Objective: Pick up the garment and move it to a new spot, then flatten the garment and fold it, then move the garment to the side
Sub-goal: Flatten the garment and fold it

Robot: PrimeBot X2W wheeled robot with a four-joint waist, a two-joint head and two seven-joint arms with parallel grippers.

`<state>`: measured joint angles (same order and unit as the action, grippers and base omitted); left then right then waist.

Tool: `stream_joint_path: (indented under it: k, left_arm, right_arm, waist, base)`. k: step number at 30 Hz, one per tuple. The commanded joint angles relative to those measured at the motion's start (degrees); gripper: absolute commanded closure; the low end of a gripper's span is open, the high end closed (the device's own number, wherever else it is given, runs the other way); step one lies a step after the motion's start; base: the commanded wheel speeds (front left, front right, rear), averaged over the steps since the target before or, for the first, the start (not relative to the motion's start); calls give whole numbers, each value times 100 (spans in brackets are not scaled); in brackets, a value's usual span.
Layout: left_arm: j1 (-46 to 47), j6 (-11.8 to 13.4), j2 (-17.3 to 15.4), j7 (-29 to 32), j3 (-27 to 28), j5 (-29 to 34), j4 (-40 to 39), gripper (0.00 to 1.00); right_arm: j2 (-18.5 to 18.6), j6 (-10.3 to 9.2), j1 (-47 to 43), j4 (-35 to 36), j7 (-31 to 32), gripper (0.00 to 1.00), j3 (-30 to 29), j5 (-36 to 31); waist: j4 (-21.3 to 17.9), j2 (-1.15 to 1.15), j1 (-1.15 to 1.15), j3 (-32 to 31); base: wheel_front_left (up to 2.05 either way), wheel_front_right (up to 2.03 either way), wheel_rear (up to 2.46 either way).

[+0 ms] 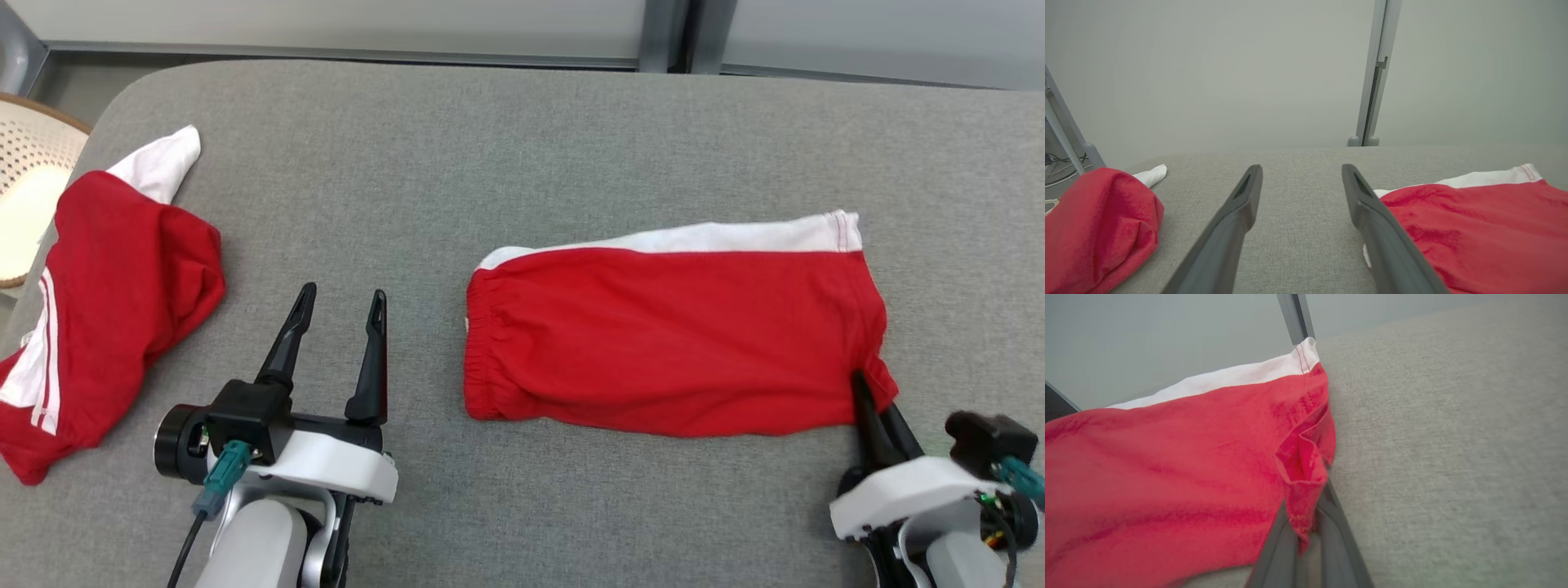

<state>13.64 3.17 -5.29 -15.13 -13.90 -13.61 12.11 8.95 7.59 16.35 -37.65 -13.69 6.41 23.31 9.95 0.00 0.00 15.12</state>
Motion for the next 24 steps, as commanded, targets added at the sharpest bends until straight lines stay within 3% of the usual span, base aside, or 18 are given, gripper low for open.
stream_joint_path:
  k: [1,16,24]
  left_arm:
    - [-102,41,-64,0,29,5,-11,0]
    - [-431,137,-209,220,-42,-51,-231,0]
    - [-375,132,-208,268,-129,-34,-300,0]
  right_arm:
    - [-13,-19,-616,-208,33,100,-170,131]
    - [1,-16,-937,560,277,100,-532,-141]
    - [-132,-14,-509,1471,479,100,-145,-497]
  waist:
    - [-169,0,0,-186]
    - [-514,0,0,-512]
    - [-444,0,0,-535]
  base:
    - [0,0,0]
    - [0,0,0]
    - [0,0,0]
